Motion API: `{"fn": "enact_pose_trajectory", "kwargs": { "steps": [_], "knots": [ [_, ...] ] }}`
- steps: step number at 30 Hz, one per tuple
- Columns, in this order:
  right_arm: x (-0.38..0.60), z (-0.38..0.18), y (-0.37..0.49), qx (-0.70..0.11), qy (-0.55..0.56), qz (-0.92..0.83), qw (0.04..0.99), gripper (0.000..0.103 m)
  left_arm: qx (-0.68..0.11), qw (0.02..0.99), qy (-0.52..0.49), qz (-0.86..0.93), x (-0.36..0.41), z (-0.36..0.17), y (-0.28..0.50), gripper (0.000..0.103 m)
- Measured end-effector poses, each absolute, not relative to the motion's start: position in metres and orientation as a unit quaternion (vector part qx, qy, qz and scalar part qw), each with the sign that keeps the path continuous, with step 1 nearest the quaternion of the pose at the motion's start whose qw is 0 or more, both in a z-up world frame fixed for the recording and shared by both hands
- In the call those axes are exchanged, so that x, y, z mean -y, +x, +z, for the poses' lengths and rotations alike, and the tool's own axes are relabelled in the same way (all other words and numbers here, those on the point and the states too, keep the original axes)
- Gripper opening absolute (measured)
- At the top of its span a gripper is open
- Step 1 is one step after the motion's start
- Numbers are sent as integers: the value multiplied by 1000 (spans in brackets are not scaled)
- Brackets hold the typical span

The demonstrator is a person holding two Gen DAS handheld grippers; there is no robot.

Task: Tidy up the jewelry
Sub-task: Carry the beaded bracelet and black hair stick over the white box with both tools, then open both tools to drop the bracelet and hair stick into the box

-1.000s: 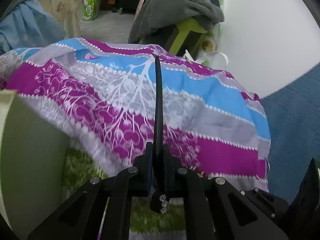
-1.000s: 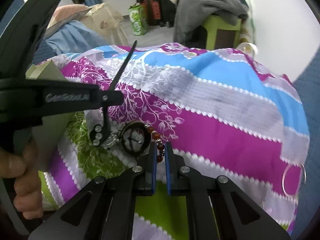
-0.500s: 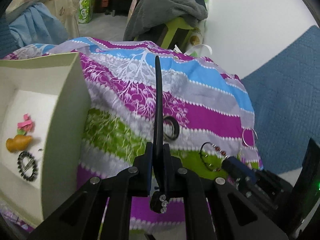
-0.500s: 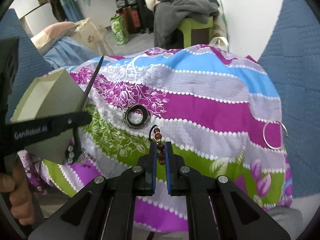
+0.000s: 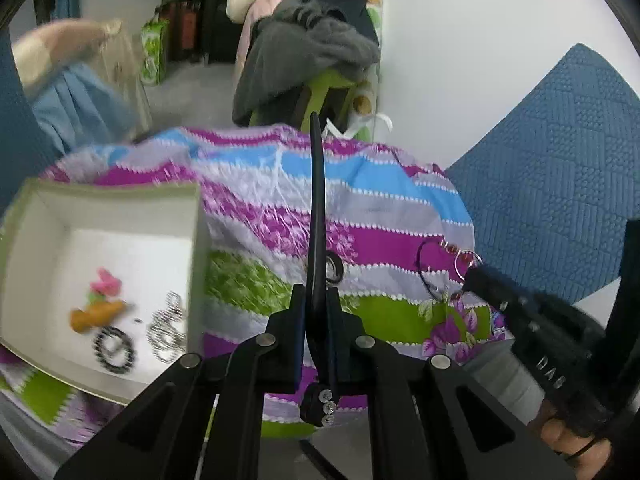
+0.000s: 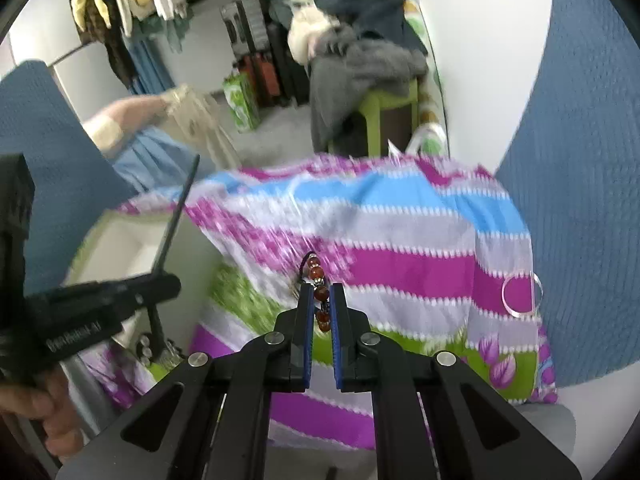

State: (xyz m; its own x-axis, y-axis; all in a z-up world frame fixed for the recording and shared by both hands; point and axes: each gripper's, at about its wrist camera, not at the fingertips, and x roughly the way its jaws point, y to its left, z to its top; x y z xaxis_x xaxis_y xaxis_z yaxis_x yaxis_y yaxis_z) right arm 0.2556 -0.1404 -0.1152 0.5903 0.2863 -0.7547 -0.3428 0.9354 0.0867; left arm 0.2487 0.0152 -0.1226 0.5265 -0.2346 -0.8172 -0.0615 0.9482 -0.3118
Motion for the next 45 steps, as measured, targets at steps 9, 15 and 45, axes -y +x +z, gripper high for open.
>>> {"fn": "enact_pose_trajectory", "kwargs": {
  "steps": [9,15,45],
  "knots": [
    [90,-56,246,-370,-27,212,904,6,-452,883,-126,-37,-57,-64,236,7],
    [41,-49,242,-359,-35,259,896,6,-435,891,-126,-9,-106,-45,226,8],
    [-81,-176,244,-492,-88,333,799,7,-510,837,-189,59,-215,-158,191,8]
  ]
}}
